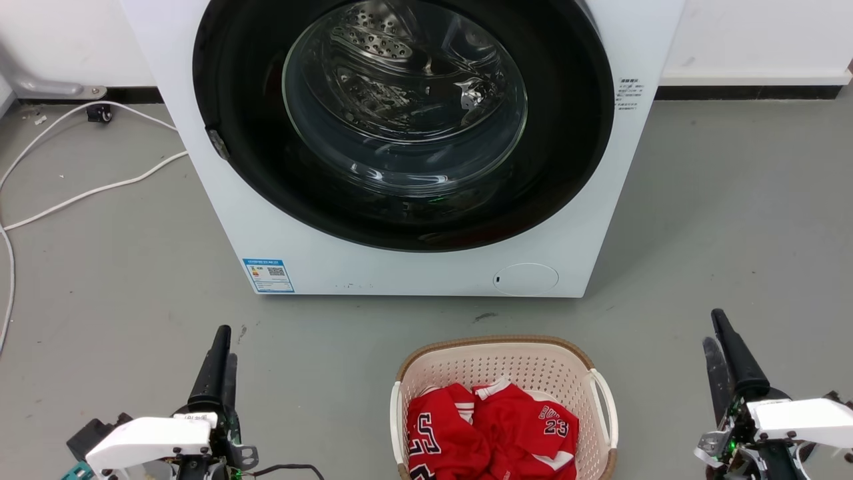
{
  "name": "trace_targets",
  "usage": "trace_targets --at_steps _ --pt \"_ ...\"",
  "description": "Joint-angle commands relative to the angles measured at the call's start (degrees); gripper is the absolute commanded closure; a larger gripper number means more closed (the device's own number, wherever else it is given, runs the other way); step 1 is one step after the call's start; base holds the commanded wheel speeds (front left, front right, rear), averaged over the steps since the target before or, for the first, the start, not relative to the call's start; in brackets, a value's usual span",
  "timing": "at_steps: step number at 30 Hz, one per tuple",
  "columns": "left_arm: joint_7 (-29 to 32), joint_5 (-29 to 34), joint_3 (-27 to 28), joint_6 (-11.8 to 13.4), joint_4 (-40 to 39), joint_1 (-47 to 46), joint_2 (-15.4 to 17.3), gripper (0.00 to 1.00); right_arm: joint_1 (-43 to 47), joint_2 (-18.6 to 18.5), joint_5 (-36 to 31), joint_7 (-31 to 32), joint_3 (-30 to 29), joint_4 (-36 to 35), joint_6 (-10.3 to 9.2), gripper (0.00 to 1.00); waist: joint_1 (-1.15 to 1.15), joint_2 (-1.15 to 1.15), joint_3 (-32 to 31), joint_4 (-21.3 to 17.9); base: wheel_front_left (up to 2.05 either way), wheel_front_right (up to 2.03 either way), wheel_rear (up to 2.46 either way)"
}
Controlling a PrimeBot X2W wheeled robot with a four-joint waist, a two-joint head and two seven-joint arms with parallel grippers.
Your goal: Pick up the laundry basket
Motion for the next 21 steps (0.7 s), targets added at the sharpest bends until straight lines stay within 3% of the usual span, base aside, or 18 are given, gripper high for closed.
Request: trace_targets --at_steps 1,21 --pt "-0.44 1.45 0.34 -0.03 -1.38 -1.05 0.19 0.0 -0.58 -0.11 -1.78 -0.47 -0.04 -1.47 0.01 0.0 0.0 0.0 0.01 0.0 0.0 0.0 0.0" --pt "-5.3 26.92 -2.83 4.3 -6.12 0.64 0.24 0.0 1.67 -0.16 -29.97 -5.38 1.5 -6.82 0.01 0.0 0.0 0.0 0.19 -0.02 0.0 0.0 0.0"
